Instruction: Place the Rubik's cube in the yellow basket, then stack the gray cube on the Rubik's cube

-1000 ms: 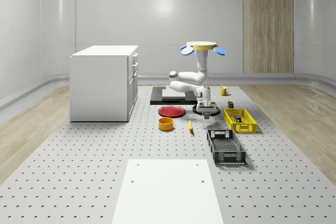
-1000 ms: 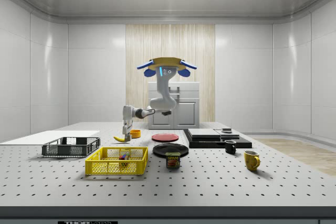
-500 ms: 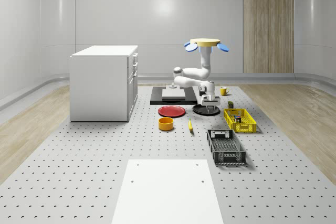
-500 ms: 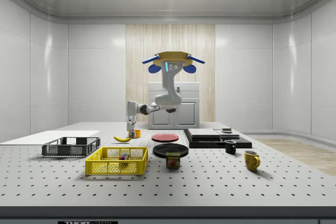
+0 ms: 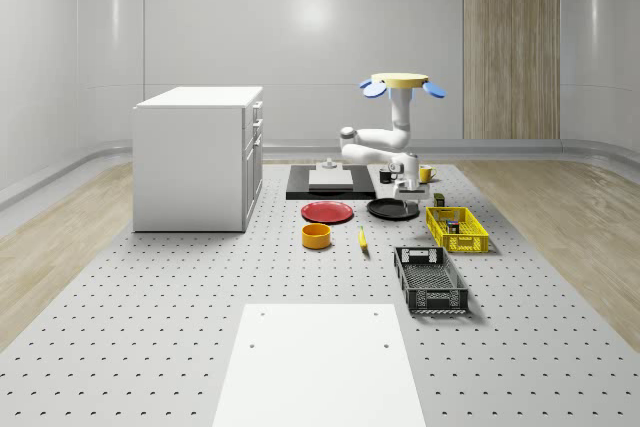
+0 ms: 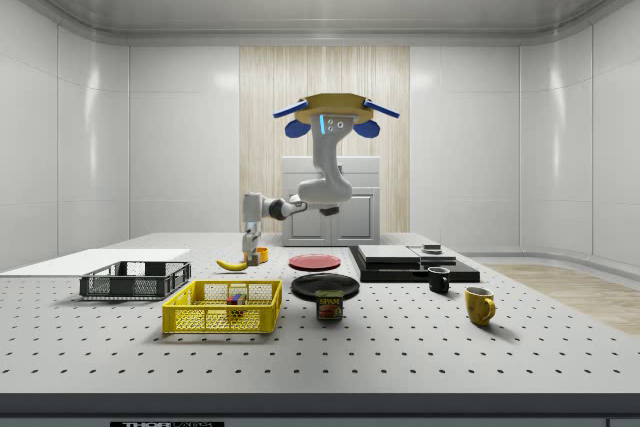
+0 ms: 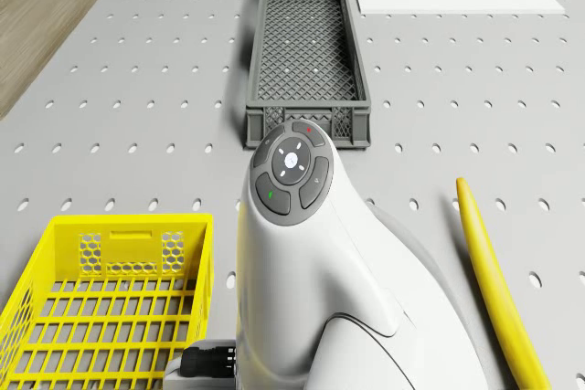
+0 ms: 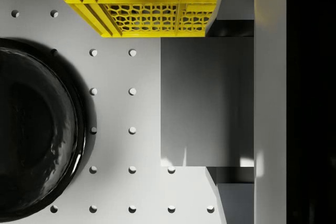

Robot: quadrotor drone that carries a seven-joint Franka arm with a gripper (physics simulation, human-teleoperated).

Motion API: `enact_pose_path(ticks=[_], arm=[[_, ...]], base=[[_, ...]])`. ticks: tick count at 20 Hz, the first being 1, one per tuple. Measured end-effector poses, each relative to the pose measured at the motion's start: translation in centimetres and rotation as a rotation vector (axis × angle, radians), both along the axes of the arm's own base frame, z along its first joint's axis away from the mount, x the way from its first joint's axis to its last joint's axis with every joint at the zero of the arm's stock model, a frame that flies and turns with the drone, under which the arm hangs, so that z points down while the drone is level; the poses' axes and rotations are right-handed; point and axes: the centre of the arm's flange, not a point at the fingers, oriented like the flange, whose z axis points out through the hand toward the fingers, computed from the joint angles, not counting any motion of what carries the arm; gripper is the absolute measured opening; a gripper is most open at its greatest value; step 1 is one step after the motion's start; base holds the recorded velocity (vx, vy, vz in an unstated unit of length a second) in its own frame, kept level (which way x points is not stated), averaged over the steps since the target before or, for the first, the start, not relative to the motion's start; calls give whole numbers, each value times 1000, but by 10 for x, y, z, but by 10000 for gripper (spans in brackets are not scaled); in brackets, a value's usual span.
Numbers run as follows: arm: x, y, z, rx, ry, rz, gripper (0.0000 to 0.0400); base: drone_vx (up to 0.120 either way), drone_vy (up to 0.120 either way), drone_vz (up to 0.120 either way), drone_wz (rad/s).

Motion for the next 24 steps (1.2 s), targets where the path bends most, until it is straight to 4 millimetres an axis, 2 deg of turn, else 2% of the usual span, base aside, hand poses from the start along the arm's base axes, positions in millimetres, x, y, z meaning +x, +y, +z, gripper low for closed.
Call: enact_pose_path(ticks=[11, 14, 21, 24], arm=[[0, 0, 0, 0, 0, 0, 250], [0, 0, 0, 0, 0, 0, 250], [0, 0, 0, 0, 0, 0, 250], [0, 0, 0, 0, 0, 0, 250]], base=[[0, 120, 0, 0], [93, 120, 0, 0], [29, 120, 0, 0], [0, 120, -120, 0]])
